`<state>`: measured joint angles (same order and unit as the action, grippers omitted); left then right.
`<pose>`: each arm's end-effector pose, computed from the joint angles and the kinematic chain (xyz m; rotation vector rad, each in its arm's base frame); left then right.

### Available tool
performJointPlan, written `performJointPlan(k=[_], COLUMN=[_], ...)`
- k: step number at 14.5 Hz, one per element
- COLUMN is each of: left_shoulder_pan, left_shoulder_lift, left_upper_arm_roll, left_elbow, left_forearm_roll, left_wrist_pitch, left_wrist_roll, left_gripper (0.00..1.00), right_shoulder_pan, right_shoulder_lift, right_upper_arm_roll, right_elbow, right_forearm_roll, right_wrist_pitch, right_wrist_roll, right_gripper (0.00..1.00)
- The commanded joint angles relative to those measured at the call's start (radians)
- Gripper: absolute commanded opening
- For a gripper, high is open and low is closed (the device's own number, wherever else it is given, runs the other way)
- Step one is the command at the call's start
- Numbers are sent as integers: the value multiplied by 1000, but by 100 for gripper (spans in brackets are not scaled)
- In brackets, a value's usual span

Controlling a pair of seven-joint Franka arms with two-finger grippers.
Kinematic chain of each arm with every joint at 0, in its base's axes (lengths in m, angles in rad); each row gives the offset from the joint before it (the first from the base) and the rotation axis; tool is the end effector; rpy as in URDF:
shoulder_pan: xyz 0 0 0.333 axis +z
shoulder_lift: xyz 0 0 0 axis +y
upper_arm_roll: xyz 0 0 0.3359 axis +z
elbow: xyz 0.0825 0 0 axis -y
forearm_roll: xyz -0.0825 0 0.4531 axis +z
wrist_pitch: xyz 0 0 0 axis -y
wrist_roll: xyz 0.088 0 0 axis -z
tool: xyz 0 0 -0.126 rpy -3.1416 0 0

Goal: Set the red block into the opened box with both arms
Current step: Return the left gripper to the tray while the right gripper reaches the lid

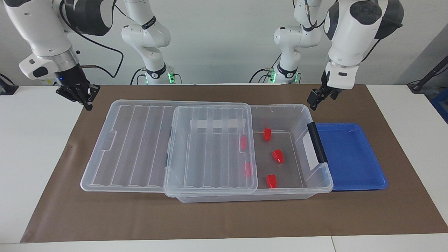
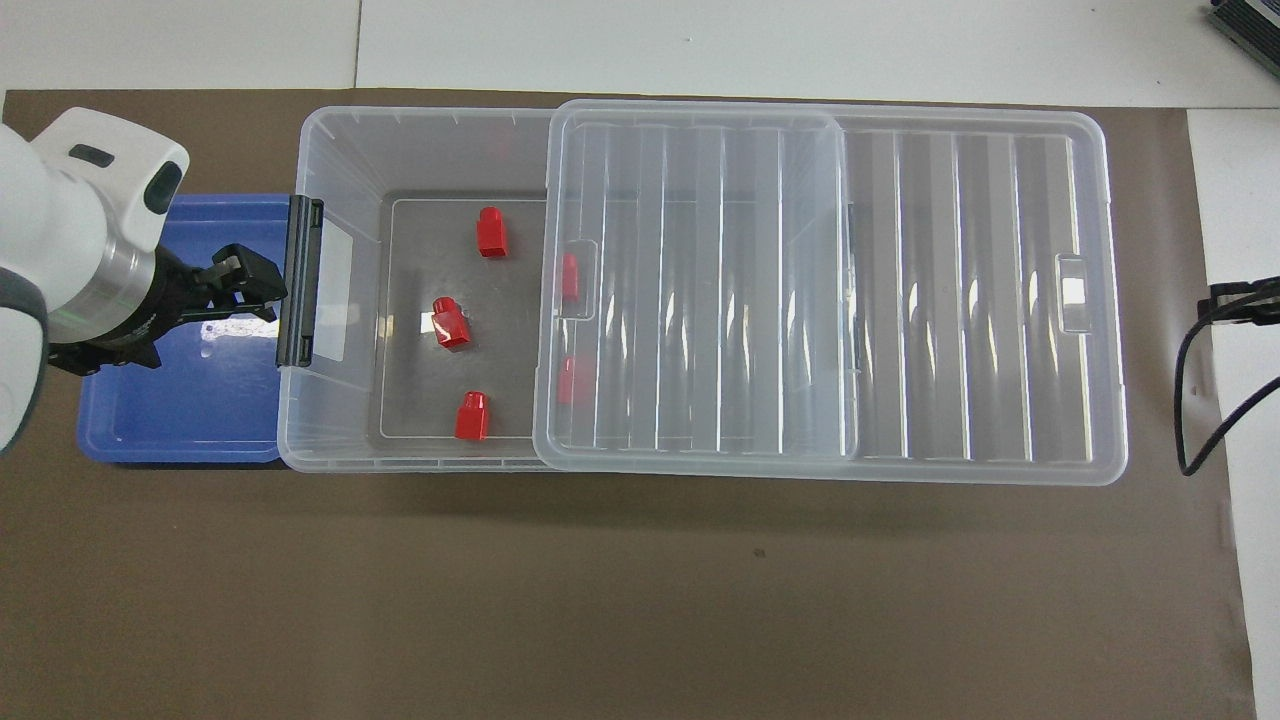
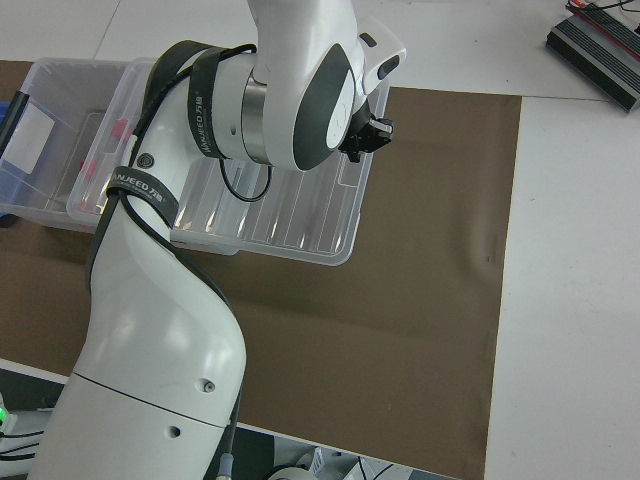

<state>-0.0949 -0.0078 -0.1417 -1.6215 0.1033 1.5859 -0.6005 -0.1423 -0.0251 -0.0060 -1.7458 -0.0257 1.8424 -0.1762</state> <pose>0.6063 -0.1333 0.6048 -2.9855 -0.5447 -0.0258 0.6297 -0.0966 0.5704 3.0916 0.0514 0.1797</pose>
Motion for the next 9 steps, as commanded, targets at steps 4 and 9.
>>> performJointPlan(k=[4, 9], left_shoulder_pan=[99, 152], left_shoulder_lift=[-24, -55], left_upper_arm_roll=[-4, -4], left_elbow=[-50, -115], left_forearm_roll=[16, 7], left_wrist_pitch=[19, 46], left_wrist_roll=[295, 415], left_gripper=[100, 100], right_shoulder_pan=[-25, -34], right_shoulder_lift=[143, 200], right_upper_arm_roll=[8, 8], right_elbow=[-18, -20], right_forearm_roll=[13, 20], right_wrist_pitch=[218, 281], right_wrist_roll=[-100, -143], right_gripper=[0, 0])
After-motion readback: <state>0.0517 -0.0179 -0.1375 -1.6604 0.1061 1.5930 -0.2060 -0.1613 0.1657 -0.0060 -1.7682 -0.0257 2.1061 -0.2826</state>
